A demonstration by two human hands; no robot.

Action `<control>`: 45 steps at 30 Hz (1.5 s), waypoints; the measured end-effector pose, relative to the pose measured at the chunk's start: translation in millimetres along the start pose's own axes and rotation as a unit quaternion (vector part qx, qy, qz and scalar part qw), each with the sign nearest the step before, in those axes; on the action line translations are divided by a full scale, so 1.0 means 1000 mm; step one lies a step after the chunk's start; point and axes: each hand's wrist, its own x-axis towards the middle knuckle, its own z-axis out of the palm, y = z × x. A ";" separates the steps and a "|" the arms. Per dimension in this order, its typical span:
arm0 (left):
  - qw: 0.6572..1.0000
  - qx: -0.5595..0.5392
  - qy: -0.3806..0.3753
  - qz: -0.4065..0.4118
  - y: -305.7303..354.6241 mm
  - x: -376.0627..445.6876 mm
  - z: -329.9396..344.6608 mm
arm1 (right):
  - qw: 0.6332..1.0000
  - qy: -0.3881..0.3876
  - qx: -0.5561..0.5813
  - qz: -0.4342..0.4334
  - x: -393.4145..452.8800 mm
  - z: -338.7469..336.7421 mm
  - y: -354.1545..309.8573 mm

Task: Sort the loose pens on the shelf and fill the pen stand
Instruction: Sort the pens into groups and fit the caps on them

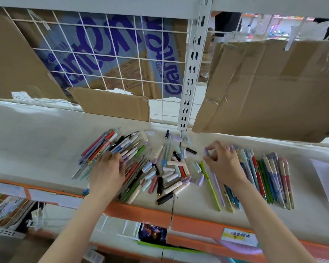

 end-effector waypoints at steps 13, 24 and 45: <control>0.998 0.043 -0.035 -0.023 -0.001 0.001 0.007 | 0.994 -0.060 -0.091 -0.002 -0.016 0.003 -0.002; 0.988 -0.091 0.076 0.103 0.024 -0.006 -0.008 | 0.981 -0.160 -0.102 -0.026 -0.024 0.017 -0.005; 0.925 -0.346 -0.101 0.123 0.060 -0.028 -0.012 | 0.887 0.012 0.461 0.002 -0.014 0.013 -0.055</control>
